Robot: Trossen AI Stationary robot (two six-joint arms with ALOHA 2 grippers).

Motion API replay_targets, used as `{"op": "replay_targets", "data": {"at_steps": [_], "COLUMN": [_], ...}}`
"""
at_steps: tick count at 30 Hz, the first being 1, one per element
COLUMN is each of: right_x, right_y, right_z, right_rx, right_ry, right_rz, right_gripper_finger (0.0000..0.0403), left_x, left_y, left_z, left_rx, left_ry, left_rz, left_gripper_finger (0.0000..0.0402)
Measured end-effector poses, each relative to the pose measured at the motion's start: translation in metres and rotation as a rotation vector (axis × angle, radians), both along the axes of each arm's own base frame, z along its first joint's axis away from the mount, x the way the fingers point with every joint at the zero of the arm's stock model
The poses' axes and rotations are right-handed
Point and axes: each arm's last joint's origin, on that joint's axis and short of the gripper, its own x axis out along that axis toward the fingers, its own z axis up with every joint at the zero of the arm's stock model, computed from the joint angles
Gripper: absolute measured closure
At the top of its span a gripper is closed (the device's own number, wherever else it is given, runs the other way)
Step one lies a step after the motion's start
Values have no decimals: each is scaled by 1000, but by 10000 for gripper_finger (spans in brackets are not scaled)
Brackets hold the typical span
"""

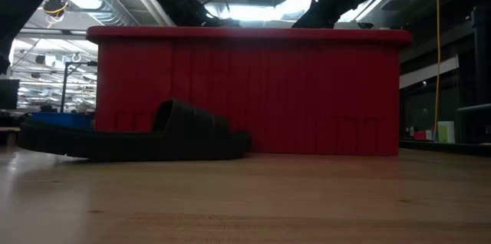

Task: Pick and place slides into bin
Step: Put the pink slide into the red bin

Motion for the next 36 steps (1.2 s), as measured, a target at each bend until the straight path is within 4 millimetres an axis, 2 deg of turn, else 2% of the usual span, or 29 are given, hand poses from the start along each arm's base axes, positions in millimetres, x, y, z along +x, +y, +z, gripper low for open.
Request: {"op": "replay_targets", "data": {"at_steps": [9,17,24,30,36], "right_x": [0,0,0,0,-1], "right_y": [0,0,0,0,0], "right_z": [0,0,0,0,-2], "right_rx": [0,0,-3,-16,-6], "right_ry": [0,0,2,7,29], "right_rz": [0,0,2,8,9], "right_gripper_finger": [398,398,398,398,398], "left_x": [-1,-1,-1,3,3], "left_y": [0,1,0,2,1], "left_z": [0,0,0,3,2], "left_rx": [9,8,10,14,-7], "left_ry": [20,20,13,-88,-64], "left_rz": [4,6,11,45,-2], "left_gripper_finger": [320,391,396,398,399]}}
